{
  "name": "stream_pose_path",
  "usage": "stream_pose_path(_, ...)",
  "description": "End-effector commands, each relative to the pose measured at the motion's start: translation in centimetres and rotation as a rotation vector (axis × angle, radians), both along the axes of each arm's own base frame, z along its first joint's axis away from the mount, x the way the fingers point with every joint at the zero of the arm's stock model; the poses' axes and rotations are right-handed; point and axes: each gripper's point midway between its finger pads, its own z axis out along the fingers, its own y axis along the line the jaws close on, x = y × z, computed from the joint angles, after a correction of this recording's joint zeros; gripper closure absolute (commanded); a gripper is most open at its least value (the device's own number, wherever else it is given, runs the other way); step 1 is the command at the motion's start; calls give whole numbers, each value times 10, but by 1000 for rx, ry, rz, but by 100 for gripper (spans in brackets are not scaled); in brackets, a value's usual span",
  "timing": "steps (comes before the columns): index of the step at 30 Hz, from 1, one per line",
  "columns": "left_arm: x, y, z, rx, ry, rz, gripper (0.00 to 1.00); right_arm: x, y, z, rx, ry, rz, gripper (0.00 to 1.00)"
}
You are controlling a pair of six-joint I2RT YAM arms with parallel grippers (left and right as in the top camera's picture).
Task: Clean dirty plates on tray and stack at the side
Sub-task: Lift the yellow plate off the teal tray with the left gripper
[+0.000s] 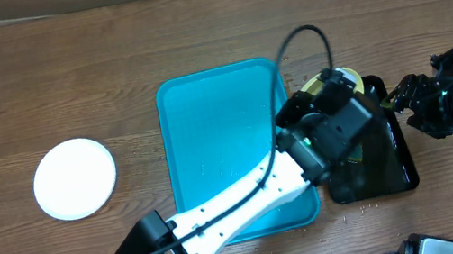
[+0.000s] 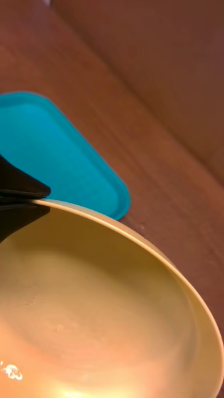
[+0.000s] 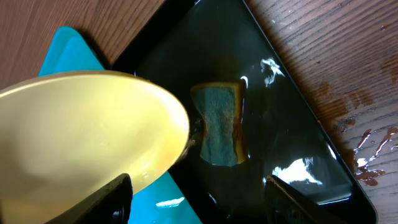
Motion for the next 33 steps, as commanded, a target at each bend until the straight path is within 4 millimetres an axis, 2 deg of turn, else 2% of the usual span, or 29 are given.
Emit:
stream_pose_path(1, 1, -3, 44, 70, -153, 17, 96, 3, -4, 7, -23, -27, 1, 31)
stream_pose_path(4, -3, -6, 57, 106, -205, 18, 96, 3, -4, 7, -23, -27, 1, 30)
stream_pose_path(14, -7, -9, 83, 185, -323, 32, 96, 3, -4, 7, -23, -27, 1, 30)
stream_pose_path(21, -7, -11, 93, 193, -361, 43, 96, 3, -4, 7, -23, -27, 1, 30)
stream_pose_path(33, -7, -6, 97, 179, -380, 81, 96, 3, -4, 7, -22, -24, 1, 30)
